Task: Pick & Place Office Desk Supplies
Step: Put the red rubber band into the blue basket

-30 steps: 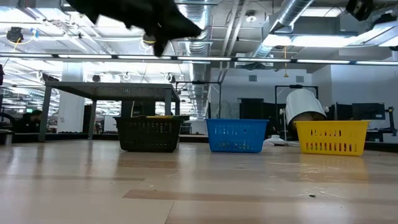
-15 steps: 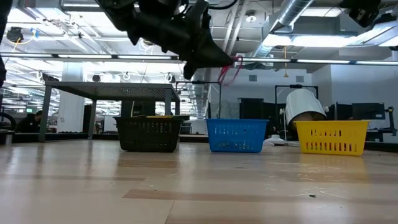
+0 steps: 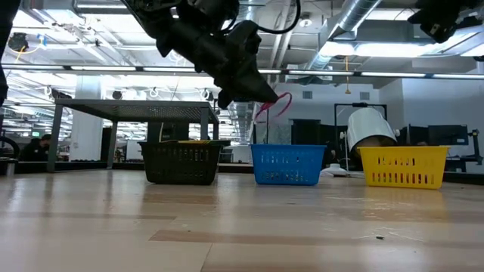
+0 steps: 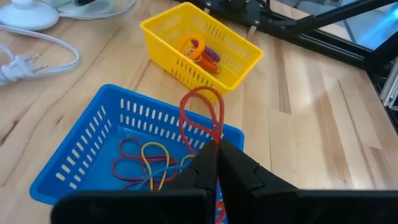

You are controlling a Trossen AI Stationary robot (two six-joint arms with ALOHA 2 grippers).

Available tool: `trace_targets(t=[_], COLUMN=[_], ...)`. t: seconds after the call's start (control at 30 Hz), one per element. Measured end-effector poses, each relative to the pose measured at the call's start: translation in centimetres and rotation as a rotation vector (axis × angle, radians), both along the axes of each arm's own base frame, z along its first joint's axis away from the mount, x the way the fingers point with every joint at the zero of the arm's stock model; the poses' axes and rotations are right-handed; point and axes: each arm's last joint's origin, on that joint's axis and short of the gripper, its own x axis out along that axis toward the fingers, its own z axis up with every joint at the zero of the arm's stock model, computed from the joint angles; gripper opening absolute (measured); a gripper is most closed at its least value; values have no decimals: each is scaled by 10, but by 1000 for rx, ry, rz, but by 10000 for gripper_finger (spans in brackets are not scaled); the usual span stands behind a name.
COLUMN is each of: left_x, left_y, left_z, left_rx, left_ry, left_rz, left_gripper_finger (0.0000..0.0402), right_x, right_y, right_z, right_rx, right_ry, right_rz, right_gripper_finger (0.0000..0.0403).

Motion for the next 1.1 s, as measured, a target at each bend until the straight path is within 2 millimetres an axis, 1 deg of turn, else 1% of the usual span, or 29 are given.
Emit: trace_targets(t=[0.27,0.47,0.63,0.77,0.83,1.0,1.1], left_x=[0,3,7,14,16,17,18], left_y=[0,-1,-2,-4,-5,-4,-4], left_z=[-1,-7,-24,-40,-44,-43,-35], left_rx=[3,3,4,-14,-14,-16,-45], left_ry=[8,17,67,73,65,54,9], left_rz=[7,18,25,21,19,21,41], left_gripper_finger=[0,0,0,0,0,6,25], right_x=[0,0,0,0,0,0,0], right_y=[0,0,0,0,0,0,0], right_z=[0,0,0,0,0,0,0], right_rx=[0,0,0,0,1,1,1], right_ry=[-1,-1,-1,-3,-3,-3,-3], right_rz=[0,0,1,1,1,0,1], right_gripper_finger=[120,120,120,120,120,120,120])
